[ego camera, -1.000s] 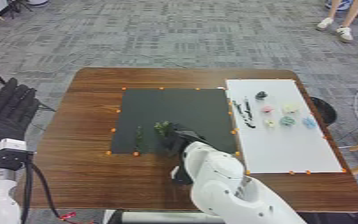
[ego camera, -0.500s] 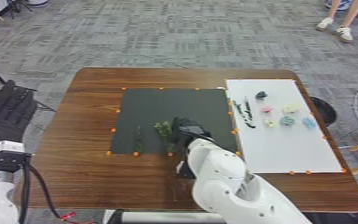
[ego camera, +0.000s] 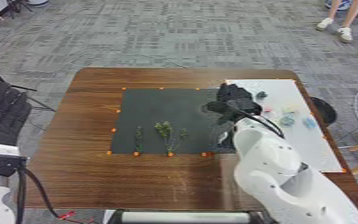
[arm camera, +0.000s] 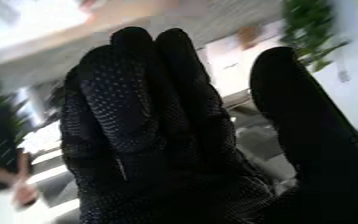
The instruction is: Arrange flowers
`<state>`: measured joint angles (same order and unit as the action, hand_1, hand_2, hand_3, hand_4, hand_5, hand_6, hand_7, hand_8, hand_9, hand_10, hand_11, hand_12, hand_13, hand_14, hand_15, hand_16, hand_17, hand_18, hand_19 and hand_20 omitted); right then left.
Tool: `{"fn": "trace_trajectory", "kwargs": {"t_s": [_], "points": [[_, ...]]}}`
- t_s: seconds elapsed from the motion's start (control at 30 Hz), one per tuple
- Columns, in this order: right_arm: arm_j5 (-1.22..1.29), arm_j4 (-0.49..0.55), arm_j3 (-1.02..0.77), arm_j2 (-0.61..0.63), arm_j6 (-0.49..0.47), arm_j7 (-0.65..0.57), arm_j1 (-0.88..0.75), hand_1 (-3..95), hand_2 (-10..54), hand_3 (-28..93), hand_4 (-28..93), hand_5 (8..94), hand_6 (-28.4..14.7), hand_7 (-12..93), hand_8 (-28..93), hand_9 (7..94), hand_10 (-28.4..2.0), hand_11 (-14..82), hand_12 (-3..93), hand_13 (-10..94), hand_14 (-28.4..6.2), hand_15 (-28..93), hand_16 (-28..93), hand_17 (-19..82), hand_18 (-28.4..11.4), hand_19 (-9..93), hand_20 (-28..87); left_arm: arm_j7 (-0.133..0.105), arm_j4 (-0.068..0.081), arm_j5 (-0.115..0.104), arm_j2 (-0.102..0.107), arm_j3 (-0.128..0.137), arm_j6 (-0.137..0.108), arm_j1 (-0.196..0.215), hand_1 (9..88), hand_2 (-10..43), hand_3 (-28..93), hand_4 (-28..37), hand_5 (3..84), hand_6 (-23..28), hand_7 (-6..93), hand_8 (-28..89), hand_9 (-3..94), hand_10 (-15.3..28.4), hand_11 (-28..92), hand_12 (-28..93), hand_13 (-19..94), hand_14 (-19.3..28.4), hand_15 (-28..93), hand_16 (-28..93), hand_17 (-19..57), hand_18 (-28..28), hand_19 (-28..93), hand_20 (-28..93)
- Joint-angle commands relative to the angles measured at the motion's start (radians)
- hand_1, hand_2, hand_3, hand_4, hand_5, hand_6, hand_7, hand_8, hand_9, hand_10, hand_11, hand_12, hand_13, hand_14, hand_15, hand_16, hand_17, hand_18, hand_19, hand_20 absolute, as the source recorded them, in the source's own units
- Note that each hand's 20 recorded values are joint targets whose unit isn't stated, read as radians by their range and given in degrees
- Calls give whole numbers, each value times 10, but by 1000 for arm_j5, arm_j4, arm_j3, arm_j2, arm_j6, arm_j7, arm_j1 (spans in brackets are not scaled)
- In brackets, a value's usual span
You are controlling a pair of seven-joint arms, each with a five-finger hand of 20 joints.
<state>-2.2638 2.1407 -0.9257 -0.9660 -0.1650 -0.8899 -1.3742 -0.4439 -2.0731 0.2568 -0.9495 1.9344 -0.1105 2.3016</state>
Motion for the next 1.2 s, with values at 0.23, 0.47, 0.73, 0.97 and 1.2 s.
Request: {"fn": "trace_trajectory", "kwargs": {"t_s": [0.23,0.47,0.73,0.97,1.2], "points": [[-4,-97,-69,113,-69,-51,61,345,-95,728,-191,655,-105,184,-63,672,-220,217,195,675,-154,657,297,317,-284,832,248,-1,-9,-3,-13,-2,-9,28,239,114,758,-283,407,67,82,-78,327,134,167,90,237,110,173,-43,-31,97,183,104],[55,-161,-86,103,-141,-58,69,337,-95,707,-244,648,-125,104,-63,656,-228,202,190,666,-154,667,298,313,-284,827,257,1,-8,-4,-7,-5,-11,29,239,115,757,-283,408,67,84,-78,328,134,169,91,236,115,183,-40,-33,99,188,106],[101,-276,16,88,-202,-54,215,319,-95,665,-282,619,-146,62,-67,639,-231,235,219,642,-167,726,318,316,-284,829,275,-3,-9,-4,-6,-7,-17,25,245,114,754,-283,412,62,89,-80,328,133,172,93,236,117,189,-40,-34,100,190,106],[112,-388,86,36,-248,-74,312,311,-95,666,-283,619,-142,62,-66,639,-222,346,288,642,-173,749,359,319,-284,834,295,0,-7,-6,-5,-21,-15,16,245,114,754,-283,412,62,89,-81,328,134,175,94,234,121,197,-40,-34,100,190,106],[135,-437,110,20,-319,-98,335,317,-95,643,-283,624,-139,63,-66,631,-227,433,359,646,-171,762,388,326,-284,840,312,2,-7,-7,-4,-24,-19,11,245,114,754,-283,411,64,90,-81,327,134,176,94,232,126,201,-38,-34,99,191,106]]}}
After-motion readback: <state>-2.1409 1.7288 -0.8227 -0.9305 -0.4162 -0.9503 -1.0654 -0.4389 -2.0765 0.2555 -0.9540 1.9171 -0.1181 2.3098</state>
